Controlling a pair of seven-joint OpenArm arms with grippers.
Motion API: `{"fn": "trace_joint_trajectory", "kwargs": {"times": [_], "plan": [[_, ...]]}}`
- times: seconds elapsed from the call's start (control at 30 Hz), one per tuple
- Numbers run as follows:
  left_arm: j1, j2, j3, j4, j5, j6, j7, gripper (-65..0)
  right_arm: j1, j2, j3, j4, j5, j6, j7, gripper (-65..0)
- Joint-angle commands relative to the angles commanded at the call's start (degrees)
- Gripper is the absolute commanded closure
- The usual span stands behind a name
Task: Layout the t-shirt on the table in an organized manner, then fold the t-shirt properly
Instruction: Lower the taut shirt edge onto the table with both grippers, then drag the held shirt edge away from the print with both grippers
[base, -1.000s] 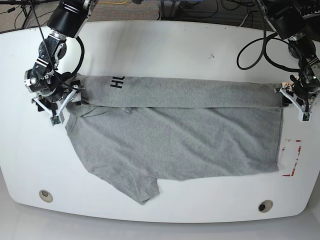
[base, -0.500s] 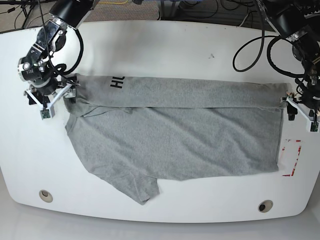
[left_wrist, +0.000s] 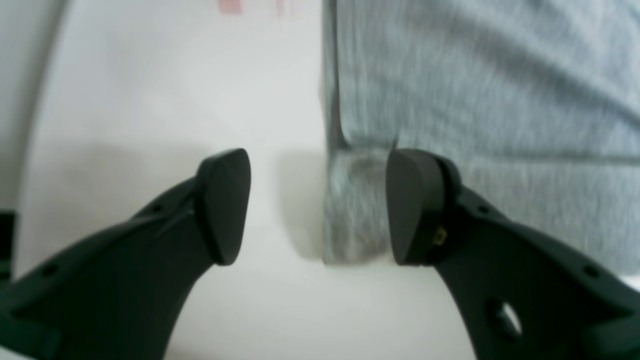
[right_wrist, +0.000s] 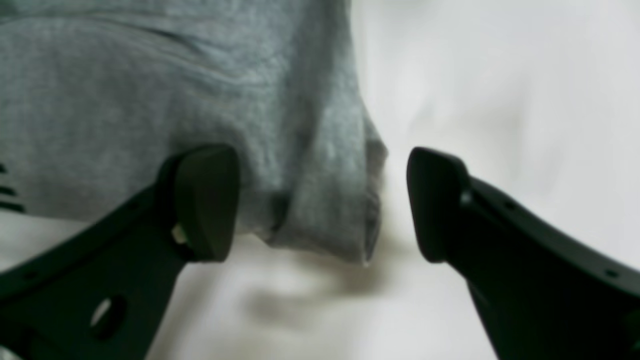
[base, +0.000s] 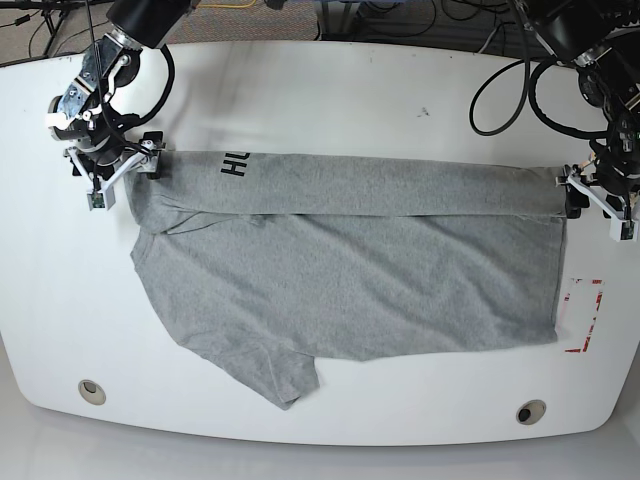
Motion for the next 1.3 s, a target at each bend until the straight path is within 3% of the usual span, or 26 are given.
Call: {"fn": "trace_joint_trajectory", "kwargs": {"times": [0.47, 0.53, 0.67, 0.77, 0.83, 0.93, 1.3], "plan": [[-0.09, 0.09, 3.52, -8.09, -0.35, 0.00, -0.26, -38.3, 0.53, 0.18, 0.09, -5.10, 0.00, 0.00, 2.73, -46.9], [-0.09, 0.09, 3.52, -8.09, -0.35, 0.00, -0.26, -32.9, 0.53, 0.18, 0.09, -5.10, 0.00, 0.00, 2.73, -42.5], [0.00, 0.00, 5.01, -8.18, 0.09, 0.00, -0.26, -11.9, 0.53, 0.18, -0.18, -5.10, 0.00, 0.00, 2.73, -26.5], [0.26, -0.18, 6.33, -8.18, 0.09, 0.00, -0.26, -4.0, 0.53, 0.18, -0.26, -5.10, 0.00, 0.00, 2.73, -15.7], [0.44, -0.18, 6.95, -8.18, 0.09, 0.00, -0.26, -3.2, 0.44, 0.18, -0.26, -5.10, -0.09, 0.00, 2.73, -7.0], [1.49, -0.26, 7.21, -8.18, 0.09, 0.00, -0.26, -3.2, 0.35, 0.35, -0.26, -5.10, -0.09, 0.00, 2.73, -0.8], [3.43, -1.05, 7.21, -7.91, 0.00, 0.00, -0.26, -3.6, -1.41, 0.53, -0.09, -4.92, -0.09, 0.00, 2.64, 0.0]]}}
